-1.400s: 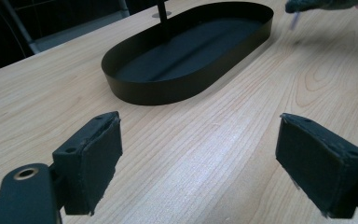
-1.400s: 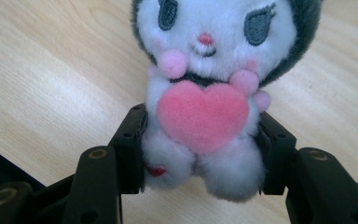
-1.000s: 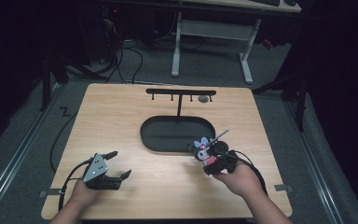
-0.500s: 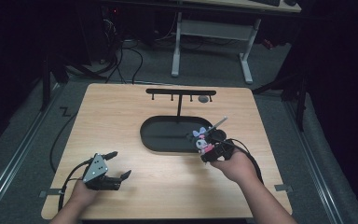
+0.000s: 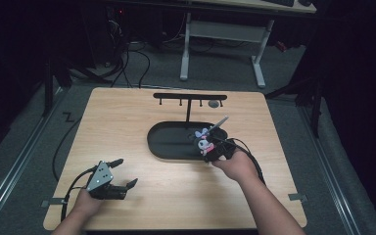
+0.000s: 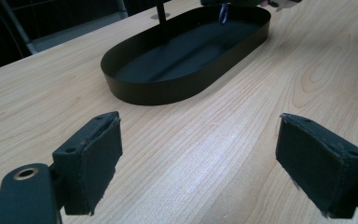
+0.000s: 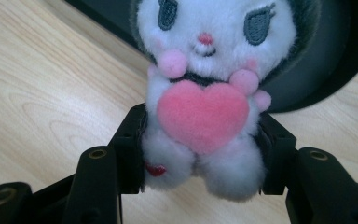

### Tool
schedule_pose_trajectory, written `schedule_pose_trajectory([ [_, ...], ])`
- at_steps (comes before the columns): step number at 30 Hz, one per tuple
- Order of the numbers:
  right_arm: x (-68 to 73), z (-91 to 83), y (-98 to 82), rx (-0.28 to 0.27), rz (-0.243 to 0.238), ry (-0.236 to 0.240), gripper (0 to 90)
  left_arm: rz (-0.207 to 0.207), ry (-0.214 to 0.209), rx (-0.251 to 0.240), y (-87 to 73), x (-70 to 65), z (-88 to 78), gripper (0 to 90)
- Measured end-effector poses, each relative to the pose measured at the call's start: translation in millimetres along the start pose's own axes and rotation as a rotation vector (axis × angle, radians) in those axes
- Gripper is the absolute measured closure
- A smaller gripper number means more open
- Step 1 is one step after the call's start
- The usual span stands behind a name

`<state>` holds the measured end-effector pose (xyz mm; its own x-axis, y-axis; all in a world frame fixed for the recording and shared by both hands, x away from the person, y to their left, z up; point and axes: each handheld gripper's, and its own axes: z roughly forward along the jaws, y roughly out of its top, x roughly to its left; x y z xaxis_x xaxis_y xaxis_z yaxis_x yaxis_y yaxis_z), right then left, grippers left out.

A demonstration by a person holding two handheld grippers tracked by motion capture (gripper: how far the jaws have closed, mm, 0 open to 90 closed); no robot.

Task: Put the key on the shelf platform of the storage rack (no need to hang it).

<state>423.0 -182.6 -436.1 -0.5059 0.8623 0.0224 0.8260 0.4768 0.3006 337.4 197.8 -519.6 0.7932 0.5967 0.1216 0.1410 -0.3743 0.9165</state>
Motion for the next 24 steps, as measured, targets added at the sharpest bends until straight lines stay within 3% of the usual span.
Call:
schedule_pose_trajectory([
  [15,3.5,13.3,36.4,-0.008,-0.004,-0.014,47.3,-0.007,-0.007,0.0,-0.2,0.7,-0.4,15.4],
  [20,2.8,16.7,45.4,-0.013,-0.001,0.002,47.3,-0.006,-0.007,0.002,-0.2,0.8,-0.4,15.4],
  [24,4.8,21.4,50.9,-0.008,-0.012,-0.016,47.3,-0.006,-0.007,0.001,-0.3,0.7,-0.1,15.4],
])
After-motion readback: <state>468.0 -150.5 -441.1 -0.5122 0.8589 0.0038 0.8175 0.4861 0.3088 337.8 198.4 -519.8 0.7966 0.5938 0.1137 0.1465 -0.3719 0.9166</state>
